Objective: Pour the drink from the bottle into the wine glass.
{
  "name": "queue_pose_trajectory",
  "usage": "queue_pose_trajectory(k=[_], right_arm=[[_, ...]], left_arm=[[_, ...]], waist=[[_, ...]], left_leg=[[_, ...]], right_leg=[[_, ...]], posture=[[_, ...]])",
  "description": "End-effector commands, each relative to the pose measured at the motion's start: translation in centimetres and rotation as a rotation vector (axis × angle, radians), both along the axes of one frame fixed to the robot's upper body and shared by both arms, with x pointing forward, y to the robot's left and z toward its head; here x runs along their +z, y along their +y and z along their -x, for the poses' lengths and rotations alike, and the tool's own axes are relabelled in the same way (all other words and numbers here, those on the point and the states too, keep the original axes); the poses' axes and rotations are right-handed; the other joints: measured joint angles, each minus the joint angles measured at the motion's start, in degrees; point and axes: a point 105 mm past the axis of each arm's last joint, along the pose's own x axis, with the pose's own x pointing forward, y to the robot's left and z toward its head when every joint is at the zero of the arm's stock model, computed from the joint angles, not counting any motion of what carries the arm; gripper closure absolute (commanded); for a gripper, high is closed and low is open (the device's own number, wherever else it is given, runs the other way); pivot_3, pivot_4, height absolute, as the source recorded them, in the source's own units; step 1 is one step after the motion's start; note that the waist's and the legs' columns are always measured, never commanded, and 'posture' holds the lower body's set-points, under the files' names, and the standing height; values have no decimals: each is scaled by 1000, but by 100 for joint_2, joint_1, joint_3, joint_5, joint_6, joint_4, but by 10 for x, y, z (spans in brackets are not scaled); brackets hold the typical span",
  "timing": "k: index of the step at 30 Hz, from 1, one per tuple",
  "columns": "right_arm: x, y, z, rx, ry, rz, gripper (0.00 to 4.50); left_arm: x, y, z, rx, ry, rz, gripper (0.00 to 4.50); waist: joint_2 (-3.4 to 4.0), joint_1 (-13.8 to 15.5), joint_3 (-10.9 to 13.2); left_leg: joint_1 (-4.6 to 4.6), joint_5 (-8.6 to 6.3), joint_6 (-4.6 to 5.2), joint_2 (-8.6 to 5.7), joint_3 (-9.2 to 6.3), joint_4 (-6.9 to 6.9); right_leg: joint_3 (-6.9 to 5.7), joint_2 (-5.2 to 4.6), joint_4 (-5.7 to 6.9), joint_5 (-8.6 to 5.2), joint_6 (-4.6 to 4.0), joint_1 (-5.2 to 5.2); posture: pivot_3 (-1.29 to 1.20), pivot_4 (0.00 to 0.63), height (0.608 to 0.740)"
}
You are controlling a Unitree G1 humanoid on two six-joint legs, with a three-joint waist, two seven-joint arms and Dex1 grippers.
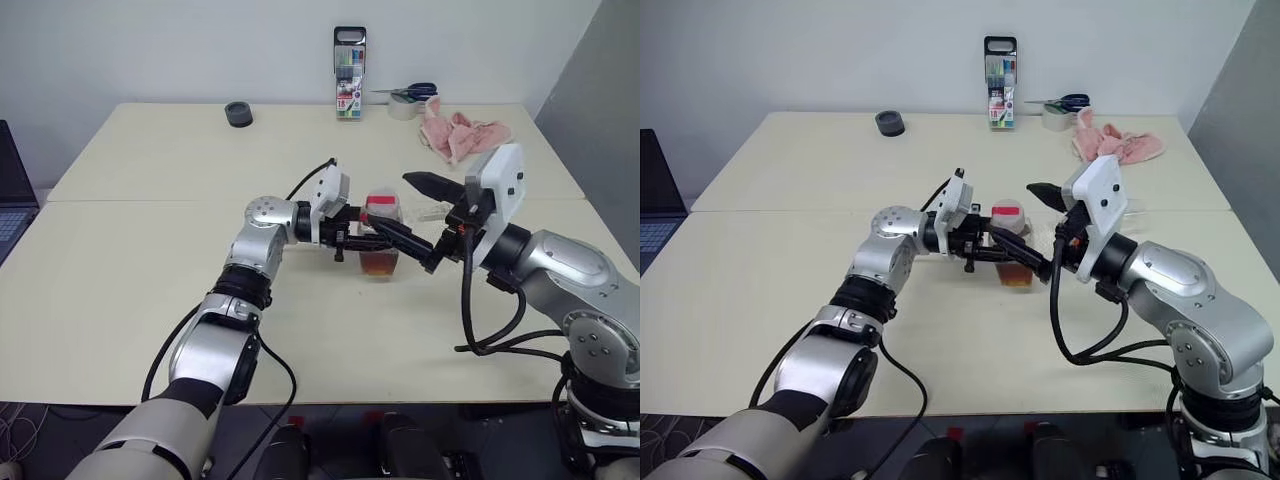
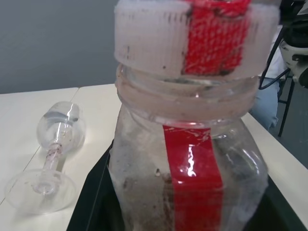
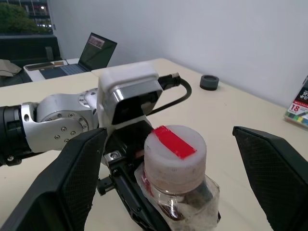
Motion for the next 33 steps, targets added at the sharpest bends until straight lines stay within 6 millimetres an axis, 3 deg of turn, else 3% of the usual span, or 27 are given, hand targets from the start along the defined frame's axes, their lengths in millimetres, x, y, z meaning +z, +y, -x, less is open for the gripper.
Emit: queue_pose_trajectory(k=[1, 8, 23, 26, 32, 33], right_arm=[[4, 0, -2, 2, -20, 27, 0], [-3, 6, -4, 28, -33, 93, 0], [1, 12, -9, 30, -77, 73, 0], [-2, 13, -9, 33, -76, 90, 576], [-5, 13, -9, 33, -77, 117, 2664], [-5, 13, -8, 33, -78, 119, 2692]], left_arm=[[15, -2, 5, -33, -53, 34, 2777], [12, -2, 7, -39, -56, 14, 2777], [7, 0, 7, -34, -59, -8, 2777], [6, 0, 7, -34, -58, -11, 2777], [6, 0, 7, -35, -58, -14, 2777], [6, 0, 7, -36, -58, -14, 2777]], waist=[[0, 0, 0], [0, 0, 0], [0, 1, 0], [0, 0, 0], [0, 1, 0], [0, 1, 0]], left_leg=[[0, 0, 0, 0, 0, 0], [0, 0, 0, 0, 0, 0], [-1, 0, 0, 0, -1, 0], [-1, 0, 0, 0, -1, 0], [-1, 0, 0, 0, -1, 0], [-1, 0, 0, 0, -1, 0]], right_leg=[[0, 0, 0, 0, 0, 0], [0, 0, -1, 0, 0, 0], [-1, 0, -1, 0, 0, 0], [0, 0, -1, 0, 0, 0], [-1, 0, -1, 0, 0, 0], [-1, 0, -1, 0, 0, 0]], posture=[[0, 150, 740], [0, 150, 740], [0, 150, 740], [0, 150, 740], [0, 150, 740], [0, 150, 740]])
